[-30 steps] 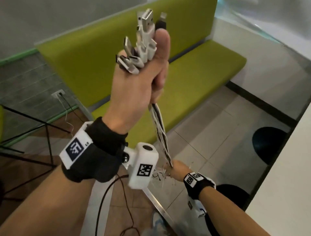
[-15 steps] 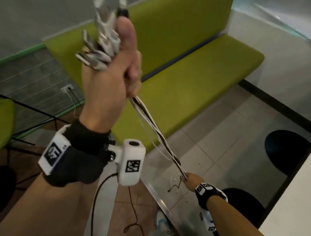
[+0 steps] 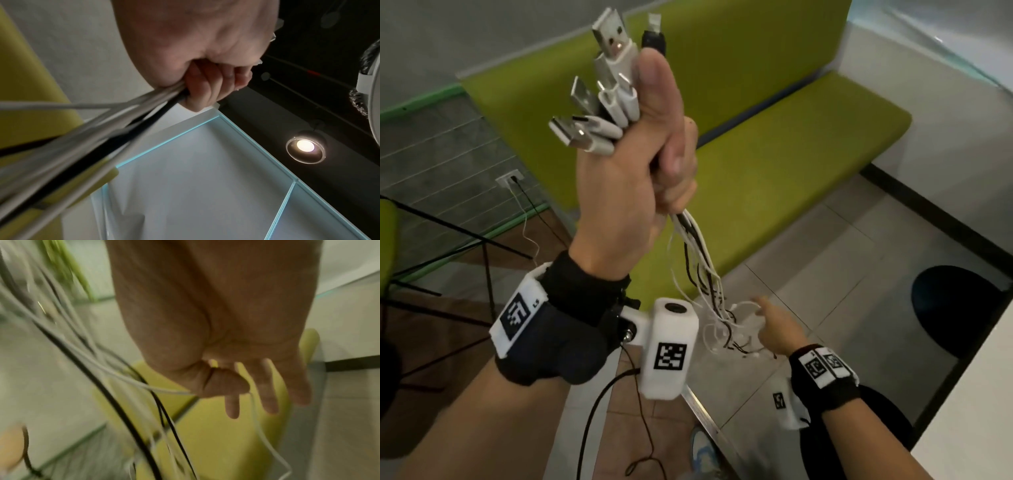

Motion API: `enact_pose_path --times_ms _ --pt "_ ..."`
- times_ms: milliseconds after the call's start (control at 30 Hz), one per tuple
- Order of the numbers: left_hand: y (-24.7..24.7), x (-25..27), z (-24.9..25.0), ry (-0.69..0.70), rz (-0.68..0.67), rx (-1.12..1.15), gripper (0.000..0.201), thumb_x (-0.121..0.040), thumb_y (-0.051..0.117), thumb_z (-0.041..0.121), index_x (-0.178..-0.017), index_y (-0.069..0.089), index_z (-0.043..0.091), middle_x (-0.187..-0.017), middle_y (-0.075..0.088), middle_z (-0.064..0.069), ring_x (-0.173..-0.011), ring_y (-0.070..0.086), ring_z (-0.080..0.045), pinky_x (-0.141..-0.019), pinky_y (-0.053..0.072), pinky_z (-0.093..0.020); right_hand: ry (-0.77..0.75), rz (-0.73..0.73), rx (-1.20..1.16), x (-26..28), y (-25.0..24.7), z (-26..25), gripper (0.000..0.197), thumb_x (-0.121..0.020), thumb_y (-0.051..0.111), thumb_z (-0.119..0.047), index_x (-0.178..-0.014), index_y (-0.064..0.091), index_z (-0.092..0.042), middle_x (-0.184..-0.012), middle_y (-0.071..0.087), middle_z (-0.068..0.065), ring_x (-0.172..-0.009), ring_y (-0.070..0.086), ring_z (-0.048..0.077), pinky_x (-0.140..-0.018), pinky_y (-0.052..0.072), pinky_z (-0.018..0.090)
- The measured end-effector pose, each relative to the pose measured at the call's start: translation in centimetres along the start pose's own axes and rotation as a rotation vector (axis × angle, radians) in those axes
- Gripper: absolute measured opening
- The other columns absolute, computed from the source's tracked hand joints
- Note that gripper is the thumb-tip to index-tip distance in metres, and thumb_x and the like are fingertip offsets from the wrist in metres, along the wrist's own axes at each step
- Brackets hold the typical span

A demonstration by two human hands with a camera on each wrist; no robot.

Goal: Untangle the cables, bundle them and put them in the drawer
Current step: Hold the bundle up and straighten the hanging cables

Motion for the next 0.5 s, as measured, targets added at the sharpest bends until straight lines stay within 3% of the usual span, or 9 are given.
enact_pose_path --times_ms 100,133,200,233,300,400,467,500 --pt "1.4 -0.1 -0.6 -0.041 -0.129 0.071 0.049 -0.093 0.057 0.042 -0.054 0.042 0.016 -0.043 0.036 0.012 -0.033 0.024 0.001 -0.038 0.024 -0.01 -0.205 0.346 -0.262 1.7 -5.8 -4.2 0.042 -0.089 0.046 0.004 -0.122 0.059 -0.019 -0.122 0.063 0.0 -0.108 0.06 0.017 -0.09 0.046 0.027" --pt "2.0 -0.1 -0.6 -0.048 -0.173 0.086 0.047 -0.088 0.058 0.046 -0.055 0.043 0.017 -0.044 0.037 0.013 -0.033 0.024 0.001 -0.038 0.024 -0.01 -0.288 0.342 -0.377 1.9 -6.0 -5.8 0.04 -0.089 0.045 0.004 -0.115 0.062 -0.022 -0.115 0.065 -0.003 -0.104 0.061 0.014 -0.089 0.047 0.027" --pt "3.0 -0.3 -0.4 -0.047 -0.226 0.104 0.045 -0.083 0.059 0.048 -0.055 0.043 0.016 -0.045 0.037 0.013 -0.034 0.025 0.001 -0.038 0.024 -0.011 -0.427 0.101 -0.463 1.7 -2.8 -9.4 0.051 -0.085 0.044 0.01 -0.11 0.06 -0.032 -0.112 0.064 -0.007 -0.103 0.061 0.012 -0.088 0.049 0.029" --pt "3.3 -0.5 -0.2 -0.04 -0.238 0.102 0.046 -0.082 0.06 0.048 -0.055 0.042 0.016 -0.045 0.036 0.013 -0.034 0.026 0.001 -0.038 0.024 -0.011 -0.457 -0.047 -0.401 1.7 -0.2 -10.7 0.053 -0.084 0.047 0.009 -0.114 0.058 -0.034 -0.116 0.063 -0.007 -0.107 0.06 0.013 -0.091 0.049 0.028" --pt "3.4 -0.9 0.2 -0.018 -0.222 0.087 0.045 -0.082 0.061 0.047 -0.055 0.042 0.015 -0.045 0.036 0.012 -0.034 0.026 0.001 -0.038 0.024 -0.012 -0.512 -0.203 -0.182 1.7 4.4 -12.5 0.048 -0.082 0.059 -0.01 -0.124 0.053 -0.033 -0.125 0.059 -0.007 -0.113 0.056 0.012 -0.098 0.048 0.033" --pt "2.9 -1.0 0.9 0.01 -0.173 0.1 0.042 -0.084 0.056 0.045 -0.056 0.043 0.016 -0.045 0.035 0.012 -0.034 0.024 0.0 -0.037 0.023 -0.012 -0.5 -0.173 -0.101 1.4 7.2 -13.1 0.053 -0.072 0.056 -0.05 -0.117 0.058 -0.021 -0.115 0.062 0.002 -0.097 0.054 0.012 -0.09 0.05 0.036" --pt "2.6 -0.8 1.2 0.026 -0.138 0.085 0.043 -0.087 0.046 0.042 -0.055 0.039 0.014 -0.044 0.033 0.011 -0.033 0.022 0.0 -0.036 0.022 -0.011 -0.446 -0.089 -0.225 1.5 7.3 -13.3 0.043 -0.072 0.053 -0.057 -0.095 0.061 -0.021 -0.098 0.066 0.005 -0.088 0.06 0.02 -0.081 0.053 0.038" --pt "2.5 -0.7 1.3 0.035 -0.125 0.069 0.043 -0.087 0.043 0.041 -0.054 0.037 0.014 -0.043 0.032 0.011 -0.033 0.022 0.0 -0.036 0.022 -0.011 -0.412 -0.051 -0.246 1.5 7.3 -13.2 0.028 -0.078 0.056 -0.051 -0.084 0.059 -0.023 -0.09 0.065 0.006 -0.084 0.061 0.023 -0.078 0.054 0.039"
Point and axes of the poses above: each hand's wrist, its own x-axis away from the middle knuckle, its own y-axis out of the palm, z = x × y, the point moved 9 cm from there along -x, towards the middle knuckle
